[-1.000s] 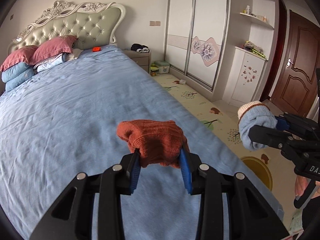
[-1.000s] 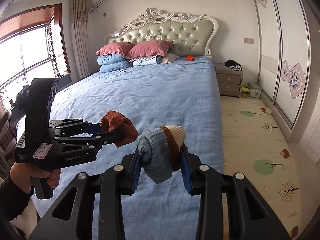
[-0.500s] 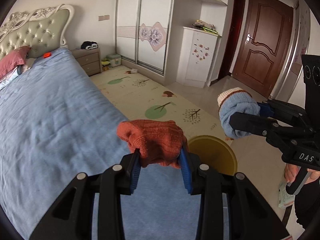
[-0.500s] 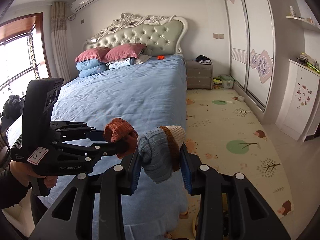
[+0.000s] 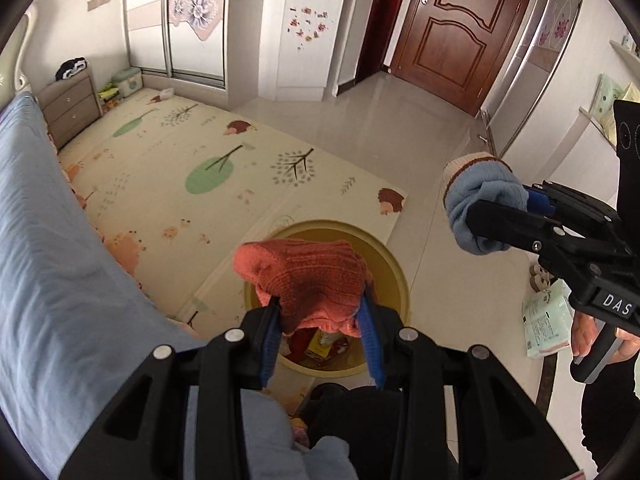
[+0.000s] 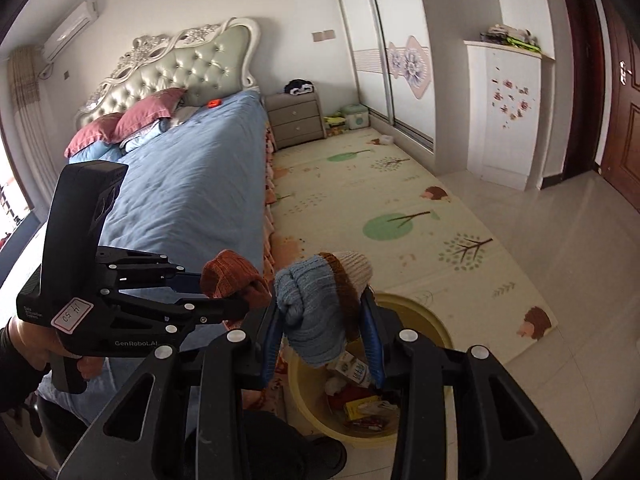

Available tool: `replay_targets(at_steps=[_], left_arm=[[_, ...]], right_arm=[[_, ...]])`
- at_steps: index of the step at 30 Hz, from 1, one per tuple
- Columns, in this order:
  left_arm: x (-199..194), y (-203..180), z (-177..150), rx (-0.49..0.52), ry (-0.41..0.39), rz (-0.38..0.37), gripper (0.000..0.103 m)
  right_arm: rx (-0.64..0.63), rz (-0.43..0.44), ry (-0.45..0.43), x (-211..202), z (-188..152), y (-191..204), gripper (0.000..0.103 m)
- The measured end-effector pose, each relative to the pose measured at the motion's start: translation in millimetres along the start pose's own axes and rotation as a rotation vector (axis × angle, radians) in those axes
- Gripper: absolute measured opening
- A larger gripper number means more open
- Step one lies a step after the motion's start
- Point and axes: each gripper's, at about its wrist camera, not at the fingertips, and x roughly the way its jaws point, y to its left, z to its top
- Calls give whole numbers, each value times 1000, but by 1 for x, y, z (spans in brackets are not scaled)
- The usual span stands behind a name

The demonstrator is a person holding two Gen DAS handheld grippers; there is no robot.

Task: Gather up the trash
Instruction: 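Carry both socks to the bucket and open both grippers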

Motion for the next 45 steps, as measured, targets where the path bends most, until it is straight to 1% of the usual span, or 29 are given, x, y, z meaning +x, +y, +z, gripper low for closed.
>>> replay_targets(at_steps=[3, 6, 8, 11, 15, 18, 23, 25, 26, 27, 28, 29, 30, 31, 34, 37, 40, 45], left_arm=[[33, -6, 10, -1, 70, -35, 36], [62, -5, 19, -41, 148, -90, 36], [79, -5, 25, -64, 184, -113, 36], [98, -10, 28, -51, 210, -90, 36], [118, -9, 30, -68, 252, -88, 36], [131, -3, 29, -97, 282, -87, 36], [150, 12, 29, -166, 329, -87, 37], [155, 16, 29, -176, 333, -67, 37], [157, 18, 29, -178, 335, -67, 38], [160, 19, 29, -186, 340, -78, 40], [164, 22, 30, -203, 352, -95, 55], [166, 26, 29, -228, 361, -104, 78], [167, 29, 28, -254, 361, -100, 87], [168, 30, 26, -267, 358, -91, 91], [177, 24, 23, -239, 421, -87, 92], [181, 16, 20, -198, 449, -84, 92], [182, 12, 19, -161, 443, -67, 92], [180, 16, 18, -170, 435, -63, 92]], right_arm=[[43, -32, 34, 5, -16, -25, 35], [83, -51, 75, 17, -30, -46, 35], [106, -57, 104, 27, -40, -58, 35], [131, -71, 138, 42, -48, -69, 35], [186, -81, 186, 64, -56, -87, 35], [211, -67, 216, 80, -61, -95, 35], [195, -70, 259, 100, -65, -97, 37], [176, -78, 278, 107, -68, -95, 42], [171, -83, 283, 110, -68, -95, 43], [170, -83, 287, 112, -70, -94, 55], [170, -84, 292, 116, -71, -96, 77], [167, -95, 288, 119, -73, -96, 84], [157, -107, 281, 120, -74, -96, 85], [144, -109, 295, 122, -75, -94, 85], [127, -106, 321, 126, -78, -91, 85], [120, -104, 333, 125, -80, -89, 84], [116, -101, 329, 123, -80, -87, 84], [109, -103, 332, 122, -79, -87, 84]])
